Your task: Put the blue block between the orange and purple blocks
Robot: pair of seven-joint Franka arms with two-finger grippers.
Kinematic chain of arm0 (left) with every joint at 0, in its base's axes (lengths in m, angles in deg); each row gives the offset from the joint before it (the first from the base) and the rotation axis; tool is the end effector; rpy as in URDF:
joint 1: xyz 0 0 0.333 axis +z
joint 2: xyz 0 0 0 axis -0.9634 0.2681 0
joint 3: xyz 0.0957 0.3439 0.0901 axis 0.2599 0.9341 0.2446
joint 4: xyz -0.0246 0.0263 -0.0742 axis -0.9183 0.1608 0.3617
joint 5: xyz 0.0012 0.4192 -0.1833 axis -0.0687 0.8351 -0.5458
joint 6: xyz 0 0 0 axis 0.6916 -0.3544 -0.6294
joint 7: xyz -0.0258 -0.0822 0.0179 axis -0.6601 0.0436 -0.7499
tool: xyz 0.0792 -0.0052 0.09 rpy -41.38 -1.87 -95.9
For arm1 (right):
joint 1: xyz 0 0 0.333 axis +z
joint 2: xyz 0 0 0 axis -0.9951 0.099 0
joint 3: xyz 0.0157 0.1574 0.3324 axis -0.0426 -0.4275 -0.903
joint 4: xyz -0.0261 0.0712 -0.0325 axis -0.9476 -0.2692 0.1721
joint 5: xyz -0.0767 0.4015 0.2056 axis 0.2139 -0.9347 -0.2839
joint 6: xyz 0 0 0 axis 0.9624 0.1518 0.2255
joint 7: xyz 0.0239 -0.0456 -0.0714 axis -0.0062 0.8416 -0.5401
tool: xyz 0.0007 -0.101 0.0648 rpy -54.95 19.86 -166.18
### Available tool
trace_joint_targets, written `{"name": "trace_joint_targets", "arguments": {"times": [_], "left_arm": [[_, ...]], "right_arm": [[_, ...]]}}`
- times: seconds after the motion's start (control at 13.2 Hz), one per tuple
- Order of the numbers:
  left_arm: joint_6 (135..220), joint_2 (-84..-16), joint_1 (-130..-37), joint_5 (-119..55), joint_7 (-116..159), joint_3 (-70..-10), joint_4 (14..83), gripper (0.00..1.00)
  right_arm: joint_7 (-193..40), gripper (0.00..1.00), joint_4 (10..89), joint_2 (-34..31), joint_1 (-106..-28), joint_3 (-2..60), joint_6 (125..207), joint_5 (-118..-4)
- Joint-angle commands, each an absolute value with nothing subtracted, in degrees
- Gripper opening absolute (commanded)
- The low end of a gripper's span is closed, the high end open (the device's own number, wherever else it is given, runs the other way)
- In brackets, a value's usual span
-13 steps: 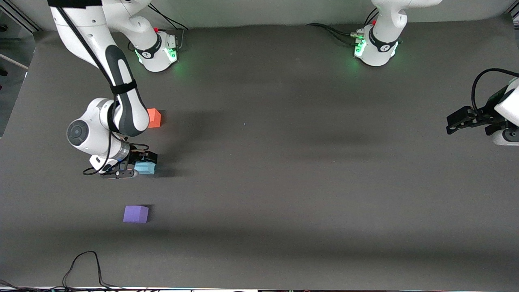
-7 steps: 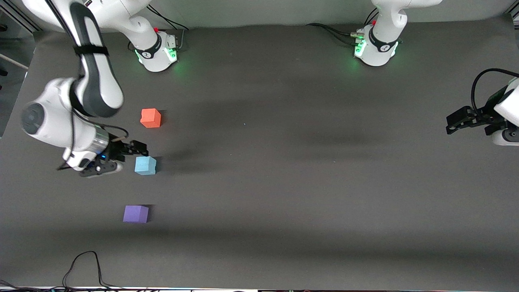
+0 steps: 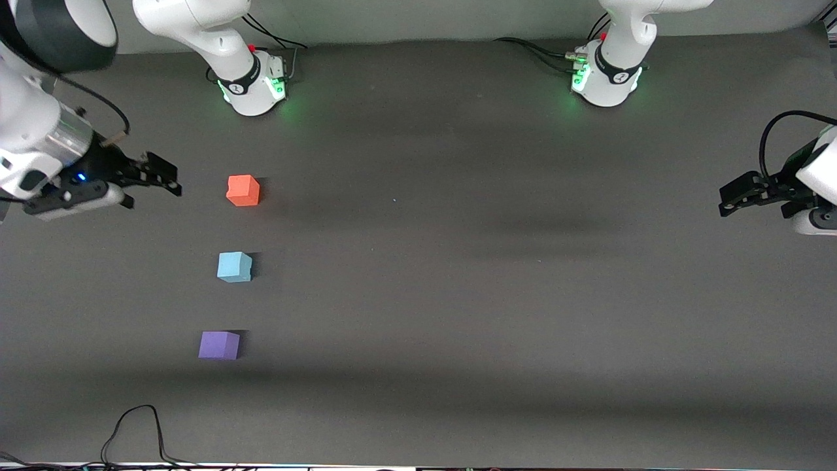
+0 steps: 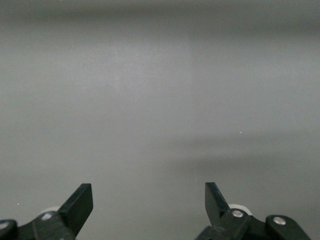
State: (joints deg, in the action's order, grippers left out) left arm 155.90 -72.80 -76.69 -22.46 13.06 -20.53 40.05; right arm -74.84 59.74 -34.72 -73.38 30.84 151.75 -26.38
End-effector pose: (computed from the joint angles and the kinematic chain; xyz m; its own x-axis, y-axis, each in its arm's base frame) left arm 0.6470 -0.0089 0.6280 0.9984 -0.0521 0.0201 -0.0518 -0.9986 -0.0134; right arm 0.5689 0.0368 0.5924 0.9839 0.1770 0.0229 0.1781 -0.9822 -0.0599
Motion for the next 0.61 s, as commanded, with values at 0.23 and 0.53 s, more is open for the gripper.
{"name": "trace_joint_targets", "arguments": {"times": [0.23,0.53], "left_arm": [[155.77,-73.73,-77.61,-22.85,14.07,-19.97,40.97,1.00],[155.77,-73.73,-77.61,-22.85,14.07,-19.97,40.97,1.00]], "right_arm": [[-75.50,1.00,53.93,-33.96,-81.57,23.99,146.41,-24.82],[-76.02,1.00,52.70,-34.32,-82.03,23.00,143.77,-24.82]]}}
